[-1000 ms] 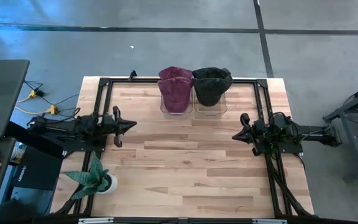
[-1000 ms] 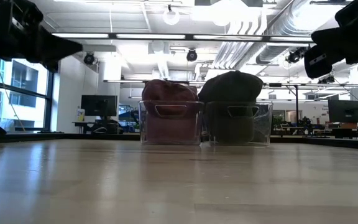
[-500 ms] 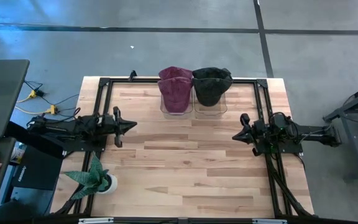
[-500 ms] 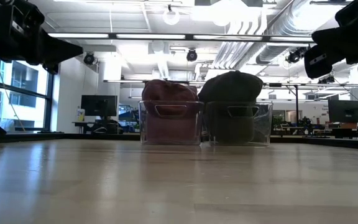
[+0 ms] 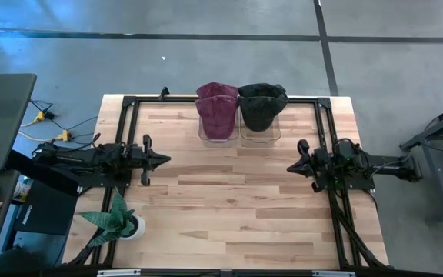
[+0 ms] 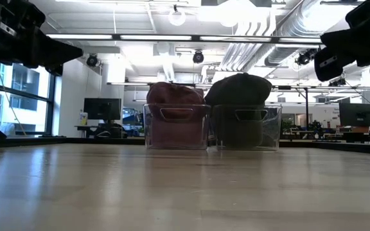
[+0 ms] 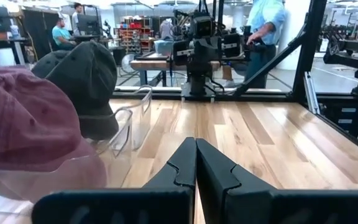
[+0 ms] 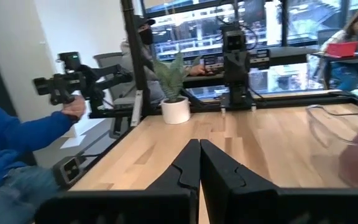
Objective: Pick & Place hat
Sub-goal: Return to Home Position
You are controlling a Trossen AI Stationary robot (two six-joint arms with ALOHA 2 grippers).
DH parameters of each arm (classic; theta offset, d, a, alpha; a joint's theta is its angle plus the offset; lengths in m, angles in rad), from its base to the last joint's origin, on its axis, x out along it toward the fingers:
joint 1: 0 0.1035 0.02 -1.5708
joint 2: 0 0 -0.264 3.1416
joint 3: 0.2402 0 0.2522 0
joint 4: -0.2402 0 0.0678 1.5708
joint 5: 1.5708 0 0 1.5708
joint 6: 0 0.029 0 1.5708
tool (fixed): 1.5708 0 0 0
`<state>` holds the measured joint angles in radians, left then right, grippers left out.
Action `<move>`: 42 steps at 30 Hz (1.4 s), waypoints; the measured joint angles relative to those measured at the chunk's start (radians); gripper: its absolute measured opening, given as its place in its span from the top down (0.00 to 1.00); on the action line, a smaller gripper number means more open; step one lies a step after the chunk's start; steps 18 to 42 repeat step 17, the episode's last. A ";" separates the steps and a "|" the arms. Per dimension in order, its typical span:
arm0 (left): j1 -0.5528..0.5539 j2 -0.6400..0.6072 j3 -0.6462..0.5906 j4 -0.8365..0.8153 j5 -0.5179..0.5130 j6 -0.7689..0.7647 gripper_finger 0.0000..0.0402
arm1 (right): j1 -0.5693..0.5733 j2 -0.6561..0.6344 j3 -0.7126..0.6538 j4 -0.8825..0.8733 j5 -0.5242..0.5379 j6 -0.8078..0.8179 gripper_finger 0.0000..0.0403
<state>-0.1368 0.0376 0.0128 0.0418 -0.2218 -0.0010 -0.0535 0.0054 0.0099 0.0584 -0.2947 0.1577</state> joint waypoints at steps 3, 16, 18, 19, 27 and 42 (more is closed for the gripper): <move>0.000 -0.001 0.000 0.005 -0.003 0.023 1.00 | -0.021 0.000 0.000 -0.001 0.014 -0.005 1.00; -0.001 -0.001 0.000 0.005 -0.008 0.007 1.00 | -0.159 -0.001 -0.001 -0.016 0.118 0.107 1.00; -0.001 -0.001 0.000 0.005 -0.008 0.001 1.00 | -0.150 -0.001 -0.001 -0.025 0.160 0.108 1.00; -0.001 -0.001 0.000 0.005 -0.008 0.001 1.00 | -0.150 -0.001 -0.001 -0.025 0.160 0.108 1.00; -0.001 -0.001 0.000 0.005 -0.008 0.001 1.00 | -0.150 -0.001 -0.001 -0.025 0.160 0.108 1.00; -0.001 -0.001 0.000 0.005 -0.008 0.001 1.00 | -0.150 -0.001 -0.001 -0.025 0.160 0.108 1.00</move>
